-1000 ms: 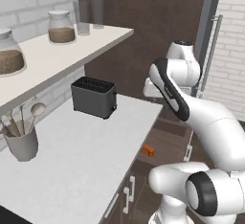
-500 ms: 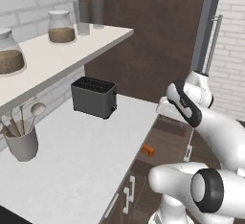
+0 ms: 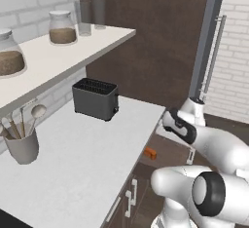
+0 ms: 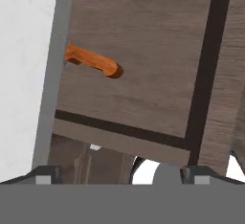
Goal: Pick up the knife from the drawer and place it on the cutting board. Then place the meat from the plate to the cutting board.
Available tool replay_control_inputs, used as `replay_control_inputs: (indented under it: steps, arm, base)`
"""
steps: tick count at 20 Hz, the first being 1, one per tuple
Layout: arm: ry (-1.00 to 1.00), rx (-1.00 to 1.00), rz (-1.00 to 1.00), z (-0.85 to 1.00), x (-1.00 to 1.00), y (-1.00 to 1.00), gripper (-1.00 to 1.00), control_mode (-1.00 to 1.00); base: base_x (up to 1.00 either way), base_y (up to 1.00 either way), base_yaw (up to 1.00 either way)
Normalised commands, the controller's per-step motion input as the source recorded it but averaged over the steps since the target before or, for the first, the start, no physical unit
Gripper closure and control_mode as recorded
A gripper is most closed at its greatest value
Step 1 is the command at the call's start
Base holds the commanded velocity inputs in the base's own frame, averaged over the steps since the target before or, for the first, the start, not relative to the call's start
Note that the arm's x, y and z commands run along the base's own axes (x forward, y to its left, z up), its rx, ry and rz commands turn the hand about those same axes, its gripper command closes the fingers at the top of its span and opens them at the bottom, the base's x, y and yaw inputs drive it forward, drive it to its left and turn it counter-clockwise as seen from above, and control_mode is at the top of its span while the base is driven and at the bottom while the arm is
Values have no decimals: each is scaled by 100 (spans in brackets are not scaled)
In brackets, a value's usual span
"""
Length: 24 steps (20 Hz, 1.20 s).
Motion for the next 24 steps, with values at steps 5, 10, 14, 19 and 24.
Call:
replay_control_inputs:
  steps: [5,10,14,19,24]
  arm:
    - [7,0,-5,-53,48,-15,-100,-100]
    - [5,0,-1,-45,34,-29,-100,-100]
    - [0,0,0,-48,6,-34,-100,-100]
    - [0,-1,0,-50,0,-30,-100,-100]
    - [0,-8,-1,-41,-33,-62,-100,-100]
  base:
    - [0,0,0]
    - [0,0,0]
    - [0,0,0]
    - [0,0,0]
    - [0,0,0]
